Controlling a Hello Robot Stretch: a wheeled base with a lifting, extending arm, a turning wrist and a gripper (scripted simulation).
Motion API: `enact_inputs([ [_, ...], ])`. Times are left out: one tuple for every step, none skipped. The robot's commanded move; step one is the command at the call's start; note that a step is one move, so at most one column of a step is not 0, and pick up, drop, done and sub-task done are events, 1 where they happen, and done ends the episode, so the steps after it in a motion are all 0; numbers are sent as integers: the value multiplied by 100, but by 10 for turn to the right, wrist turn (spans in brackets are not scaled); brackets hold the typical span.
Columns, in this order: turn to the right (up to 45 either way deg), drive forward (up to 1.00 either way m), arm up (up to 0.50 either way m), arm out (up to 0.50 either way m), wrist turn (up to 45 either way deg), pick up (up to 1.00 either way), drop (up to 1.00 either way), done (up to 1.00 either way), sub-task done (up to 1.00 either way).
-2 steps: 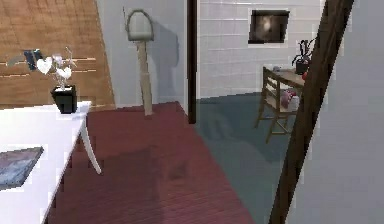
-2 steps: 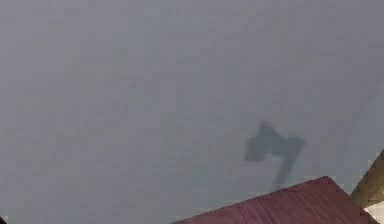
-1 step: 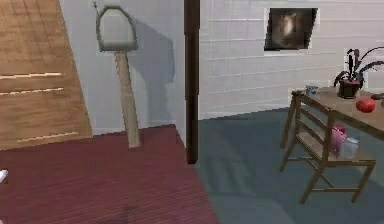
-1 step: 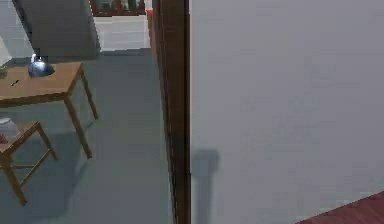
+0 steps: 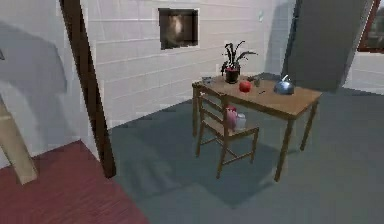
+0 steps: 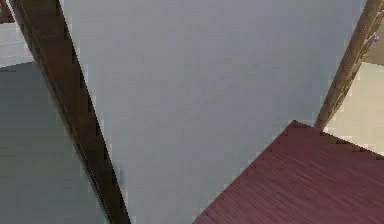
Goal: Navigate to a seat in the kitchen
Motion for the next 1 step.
enact_inputs([
  [0, 35, 0, 0, 0, 0, 0, 0, 0],
])
